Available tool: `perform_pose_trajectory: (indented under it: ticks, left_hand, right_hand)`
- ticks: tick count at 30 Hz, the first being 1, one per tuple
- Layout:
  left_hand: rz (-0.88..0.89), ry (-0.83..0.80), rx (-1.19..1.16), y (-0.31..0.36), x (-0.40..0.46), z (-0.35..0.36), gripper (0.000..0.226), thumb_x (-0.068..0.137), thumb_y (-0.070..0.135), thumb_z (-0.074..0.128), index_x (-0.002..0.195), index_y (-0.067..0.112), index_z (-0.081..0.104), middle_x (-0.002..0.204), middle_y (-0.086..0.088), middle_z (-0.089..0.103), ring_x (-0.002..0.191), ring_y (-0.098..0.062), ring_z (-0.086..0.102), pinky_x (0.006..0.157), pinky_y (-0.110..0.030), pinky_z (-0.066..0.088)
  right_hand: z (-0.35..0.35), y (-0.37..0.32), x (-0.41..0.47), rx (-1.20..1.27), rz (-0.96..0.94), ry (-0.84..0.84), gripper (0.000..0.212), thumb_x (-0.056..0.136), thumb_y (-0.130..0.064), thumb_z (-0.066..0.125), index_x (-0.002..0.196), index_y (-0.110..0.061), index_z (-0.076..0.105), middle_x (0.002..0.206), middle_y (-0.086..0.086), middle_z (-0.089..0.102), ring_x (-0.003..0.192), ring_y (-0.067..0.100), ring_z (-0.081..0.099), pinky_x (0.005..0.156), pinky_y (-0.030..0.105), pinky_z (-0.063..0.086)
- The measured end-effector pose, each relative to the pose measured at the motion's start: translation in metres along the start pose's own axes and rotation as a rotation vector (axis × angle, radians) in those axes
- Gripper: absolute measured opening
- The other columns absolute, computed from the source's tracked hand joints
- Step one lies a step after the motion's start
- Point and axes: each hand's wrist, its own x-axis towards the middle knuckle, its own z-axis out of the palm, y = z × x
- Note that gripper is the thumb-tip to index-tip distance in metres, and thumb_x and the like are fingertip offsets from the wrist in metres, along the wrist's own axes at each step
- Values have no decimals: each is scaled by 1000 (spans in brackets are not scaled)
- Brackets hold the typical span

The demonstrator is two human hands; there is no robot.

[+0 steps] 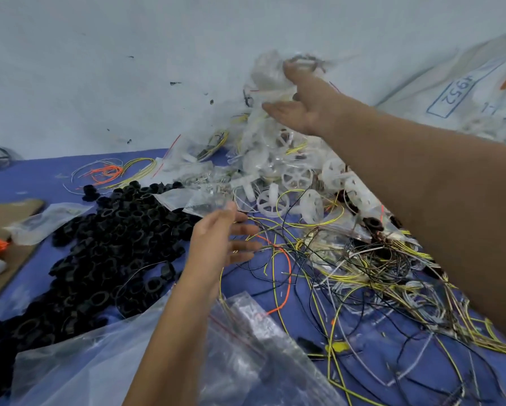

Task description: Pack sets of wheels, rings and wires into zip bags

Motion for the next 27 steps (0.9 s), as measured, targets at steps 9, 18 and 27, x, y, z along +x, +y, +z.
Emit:
perform_pose_trajectory:
  ticks: [9,18,27]
  left_hand:
    - [64,-21,281,-3,-1,-15,26,103,29,59,98,4,66,78,-5,76,62,-21,68,53,-26,54]
    - [65,51,310,4,-4,-20,29,105,24,53,102,-1,67,83,-12,76,60,-21,69,53,-26,55]
    - [50,-13,393,8,-13,-22,22,104,24,57,95,6,67,82,-7,74,60,-19,67,57,-26,51]
  right_hand:
    - [-30,78,-57,-218,-19,100,30,102,-17,61,126,0,53,125,29,60,101,35,71,85,37,62]
    - [-61,182,-203,-1186,-286,-89,17,90,-15,68,74,-17,70,65,1,70,56,18,63,59,34,52]
    - [-65,210,-222,-1855,-352,-66,48,92,-63,53,113,-20,54,114,4,55,98,33,61,76,40,46]
